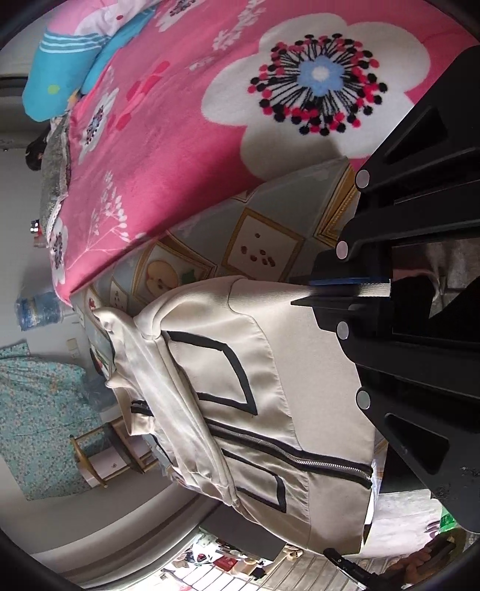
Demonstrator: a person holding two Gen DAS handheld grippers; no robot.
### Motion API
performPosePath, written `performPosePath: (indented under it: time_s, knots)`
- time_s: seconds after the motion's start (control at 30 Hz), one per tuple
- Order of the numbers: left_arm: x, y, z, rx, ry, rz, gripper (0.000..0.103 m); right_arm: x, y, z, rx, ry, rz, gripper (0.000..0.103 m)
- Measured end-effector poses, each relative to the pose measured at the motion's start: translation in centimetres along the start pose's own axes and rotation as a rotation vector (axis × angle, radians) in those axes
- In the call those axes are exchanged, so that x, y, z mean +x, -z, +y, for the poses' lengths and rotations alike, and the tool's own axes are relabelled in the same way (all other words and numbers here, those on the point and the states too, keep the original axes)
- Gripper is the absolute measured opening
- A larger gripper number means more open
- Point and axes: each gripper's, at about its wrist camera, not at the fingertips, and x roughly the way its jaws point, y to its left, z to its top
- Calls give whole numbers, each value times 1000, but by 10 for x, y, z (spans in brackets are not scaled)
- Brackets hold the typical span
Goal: Fold large clothes
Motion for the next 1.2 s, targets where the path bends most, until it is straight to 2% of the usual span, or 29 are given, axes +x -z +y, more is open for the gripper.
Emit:
performPosePath:
  time_s: [0.1, 0.17, 0.2, 0.23, 0.27, 0.3, 0.33, 0.47, 0.57, 0.67, 0.73, 0.8, 0.9, 0.97, 1.03, 1.13, 1.2]
  knots:
    - [28, 15, 3, 14, -1, 122, 5, 25, 12, -9, 15, 21, 76, 5]
    - [46, 25, 9, 2, -7, 203, 7, 42, 18, -13, 18, 76, 132, 11]
    - [50, 28, 12, 1, -22, 230, 11, 45, 20, -15, 15, 121, 146, 16]
    - [51, 29, 15, -4, -22, 239, 17, 46, 20, -16, 1, 157, 159, 32]
    - [49, 29, 20, -21, -5, 236, 24, 43, 19, -17, -6, 168, 156, 44]
    - [45, 27, 25, -44, 22, 226, 45, 37, 16, -17, -8, 175, 137, 66]
    - [40, 24, 29, -64, 42, 205, 60, 30, 13, -15, -18, 172, 111, 70]
    - [27, 4, 32, -58, 30, 114, 66, 12, -9, 4, -59, 124, 35, 73]
    - [27, -19, 19, -29, 47, 46, 68, 14, -27, 29, -93, -27, -4, 78]
    - [40, -46, 0, 0, 114, -10, 72, 37, -38, 62, -150, -98, 8, 78]
    - [55, -61, -10, 26, 136, -25, 72, 57, -42, 82, -188, -123, 33, 78]
    - [73, -76, -13, 37, 93, -34, 72, 72, -44, 96, -206, -161, 59, 78]
    - [103, -103, -2, 42, -90, -48, 72, 88, -48, 110, -220, -199, 81, 78]
    - [121, -116, 10, 59, -181, -51, 67, 93, -49, 116, -237, -192, 79, 78]
    - [142, -125, 19, 94, -239, -3, 53, 98, -51, 120, -255, -164, 77, 78]
    - [165, -131, 28, 123, -226, 77, 34, 103, -55, 118, -262, -149, 73, 78]
    - [167, -133, 34, 101, -155, 104, 31, 107, -58, 114, -256, -144, 78, 78]
